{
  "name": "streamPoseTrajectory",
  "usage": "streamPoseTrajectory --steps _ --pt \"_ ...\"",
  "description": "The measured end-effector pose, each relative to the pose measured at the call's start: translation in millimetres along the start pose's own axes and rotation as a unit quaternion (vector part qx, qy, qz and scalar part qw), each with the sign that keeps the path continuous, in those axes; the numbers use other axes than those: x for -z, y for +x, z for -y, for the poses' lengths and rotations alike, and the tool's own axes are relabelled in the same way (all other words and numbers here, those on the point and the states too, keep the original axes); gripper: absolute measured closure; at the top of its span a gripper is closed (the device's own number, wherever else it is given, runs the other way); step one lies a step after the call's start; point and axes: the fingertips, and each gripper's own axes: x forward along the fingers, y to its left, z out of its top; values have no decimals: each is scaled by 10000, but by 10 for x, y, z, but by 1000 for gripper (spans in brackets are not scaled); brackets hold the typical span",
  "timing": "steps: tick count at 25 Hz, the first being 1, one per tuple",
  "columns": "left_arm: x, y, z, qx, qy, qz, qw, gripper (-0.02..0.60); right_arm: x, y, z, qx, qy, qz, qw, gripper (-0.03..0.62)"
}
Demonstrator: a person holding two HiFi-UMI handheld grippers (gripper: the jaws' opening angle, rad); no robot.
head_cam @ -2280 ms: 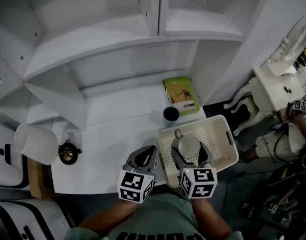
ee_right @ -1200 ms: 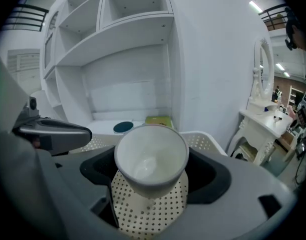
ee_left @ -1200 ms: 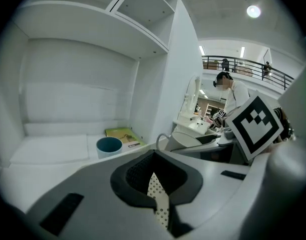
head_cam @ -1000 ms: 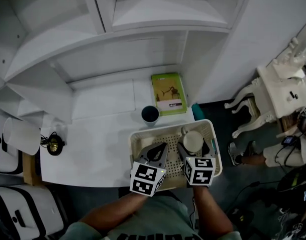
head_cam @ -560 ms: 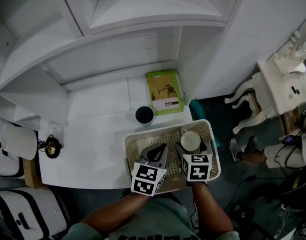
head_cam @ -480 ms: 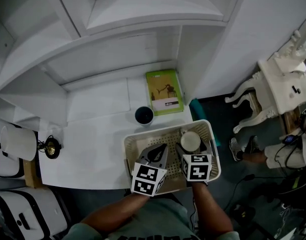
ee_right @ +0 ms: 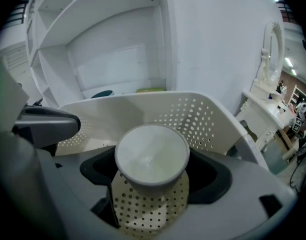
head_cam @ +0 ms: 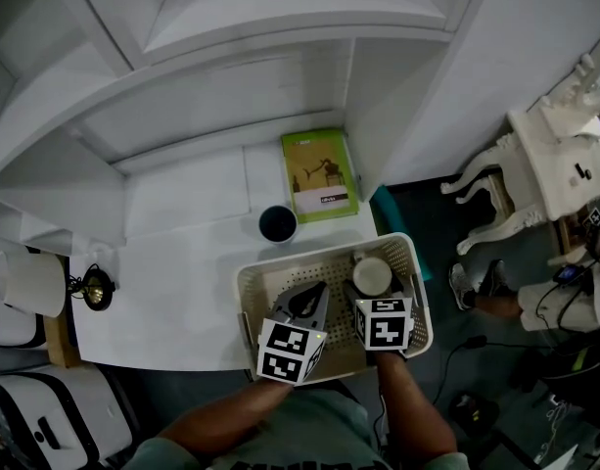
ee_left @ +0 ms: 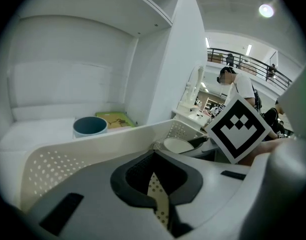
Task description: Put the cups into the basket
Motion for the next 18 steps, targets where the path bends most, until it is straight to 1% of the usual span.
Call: streamPoseTrajectory --steps 6,11,18 --pt "-35 -14 36 32 16 62 10000 575 92 59 2 8 11 -290 9996 206" --pt "-53 -30 56 67 74 61 9999 575 123 79 26 58 12 -367 9993 206" --pt "-69 -72 65 107 127 57 9998 575 201 72 -6 -86 -19 -647 9979 206"
